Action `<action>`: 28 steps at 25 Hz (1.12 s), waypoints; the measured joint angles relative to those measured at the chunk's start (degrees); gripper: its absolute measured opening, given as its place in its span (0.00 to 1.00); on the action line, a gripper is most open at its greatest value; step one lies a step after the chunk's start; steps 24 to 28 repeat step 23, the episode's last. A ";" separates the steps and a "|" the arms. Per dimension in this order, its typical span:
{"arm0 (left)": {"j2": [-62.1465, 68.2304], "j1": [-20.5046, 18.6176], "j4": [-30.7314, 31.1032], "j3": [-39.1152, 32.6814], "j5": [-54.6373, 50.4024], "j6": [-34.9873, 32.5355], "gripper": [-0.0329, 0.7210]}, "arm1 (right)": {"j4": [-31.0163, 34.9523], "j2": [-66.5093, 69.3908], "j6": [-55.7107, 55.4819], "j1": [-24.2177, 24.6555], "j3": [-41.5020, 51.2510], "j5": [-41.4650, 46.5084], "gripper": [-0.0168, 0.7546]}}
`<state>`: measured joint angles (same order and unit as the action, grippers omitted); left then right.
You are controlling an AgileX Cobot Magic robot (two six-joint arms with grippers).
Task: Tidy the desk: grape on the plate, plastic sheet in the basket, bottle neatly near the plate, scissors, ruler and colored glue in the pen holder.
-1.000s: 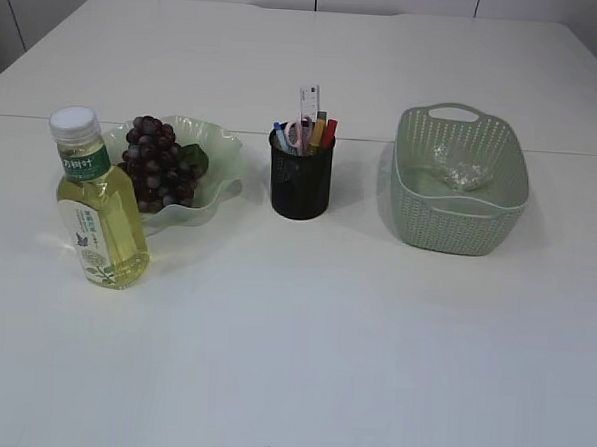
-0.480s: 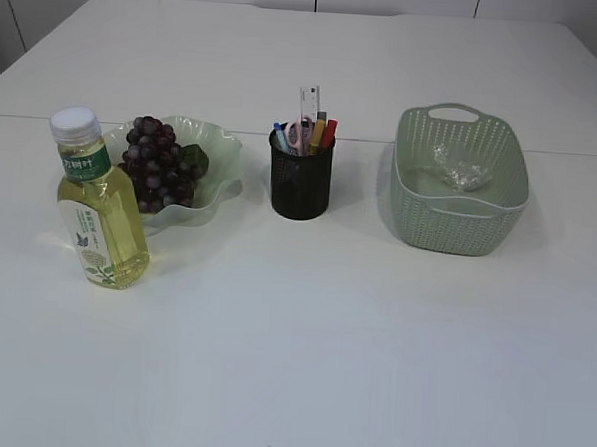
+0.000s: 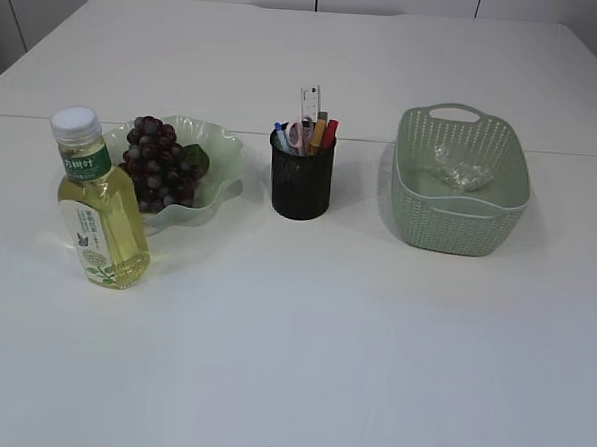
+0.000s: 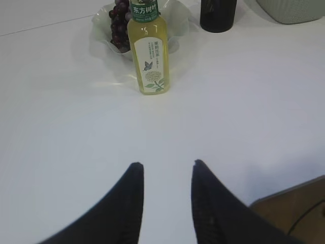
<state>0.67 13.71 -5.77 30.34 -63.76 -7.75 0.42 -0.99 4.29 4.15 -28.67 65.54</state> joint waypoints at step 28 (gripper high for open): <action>0.00 0.00 -1.40 0.00 0.04 0.00 0.36 | 0.00 0.00 0.00 0.00 0.00 0.00 0.51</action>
